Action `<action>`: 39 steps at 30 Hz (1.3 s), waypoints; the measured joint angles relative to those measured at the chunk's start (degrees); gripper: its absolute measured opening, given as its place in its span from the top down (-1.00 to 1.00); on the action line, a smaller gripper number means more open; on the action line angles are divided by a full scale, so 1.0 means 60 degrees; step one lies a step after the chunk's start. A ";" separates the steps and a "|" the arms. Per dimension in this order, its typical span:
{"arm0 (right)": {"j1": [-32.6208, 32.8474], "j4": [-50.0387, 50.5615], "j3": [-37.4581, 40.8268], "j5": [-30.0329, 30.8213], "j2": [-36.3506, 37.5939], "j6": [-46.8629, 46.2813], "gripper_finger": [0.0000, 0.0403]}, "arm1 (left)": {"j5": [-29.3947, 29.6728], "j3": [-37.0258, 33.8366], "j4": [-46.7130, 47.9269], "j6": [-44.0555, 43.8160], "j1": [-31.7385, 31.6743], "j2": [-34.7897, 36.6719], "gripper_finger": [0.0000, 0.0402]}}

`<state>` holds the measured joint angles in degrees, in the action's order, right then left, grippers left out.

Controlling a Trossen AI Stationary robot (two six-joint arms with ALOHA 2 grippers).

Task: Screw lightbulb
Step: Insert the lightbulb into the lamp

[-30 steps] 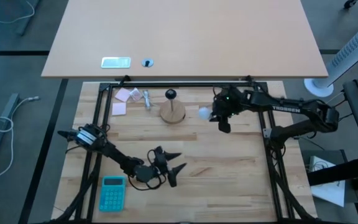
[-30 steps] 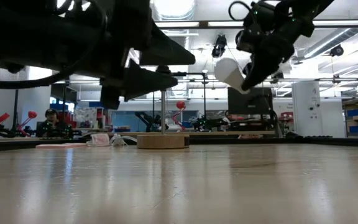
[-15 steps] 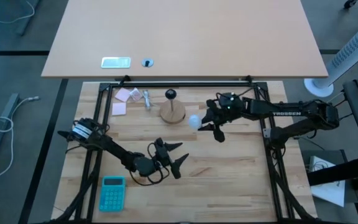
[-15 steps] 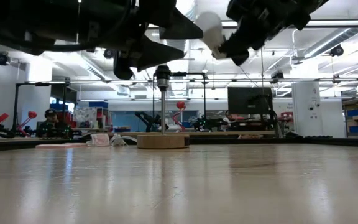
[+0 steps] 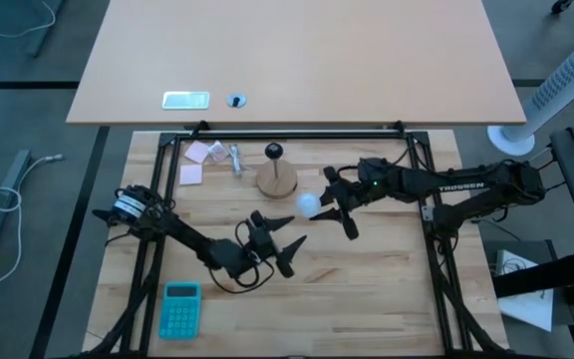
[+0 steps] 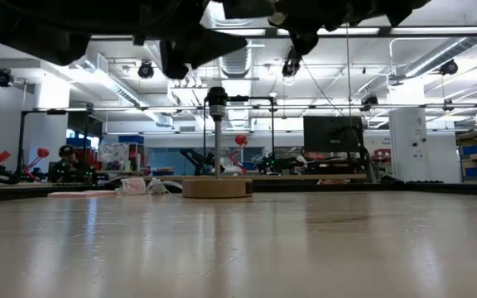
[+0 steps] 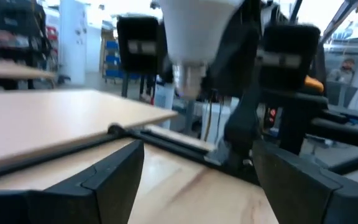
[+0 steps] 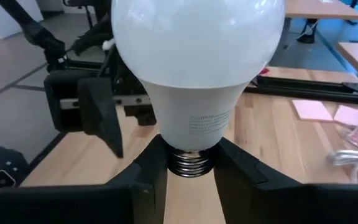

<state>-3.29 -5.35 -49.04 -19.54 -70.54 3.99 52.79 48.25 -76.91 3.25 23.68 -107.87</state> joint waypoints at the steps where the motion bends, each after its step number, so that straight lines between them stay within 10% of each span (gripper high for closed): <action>1: 0.0050 0.0007 0.0000 0.0000 0.0000 -0.0044 0.52 | -0.0002 0.0077 -0.0084 0.0244 0.0000 0.0004 -0.45; 39: 0.0423 -0.0512 -0.0007 0.0281 -0.0546 0.0023 0.51 | -0.2230 0.1108 0.1176 0.0183 -0.1103 0.0787 -0.48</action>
<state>-0.75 -8.43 -49.08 -17.86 -73.82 4.13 39.41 54.90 -69.85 4.36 17.06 -103.15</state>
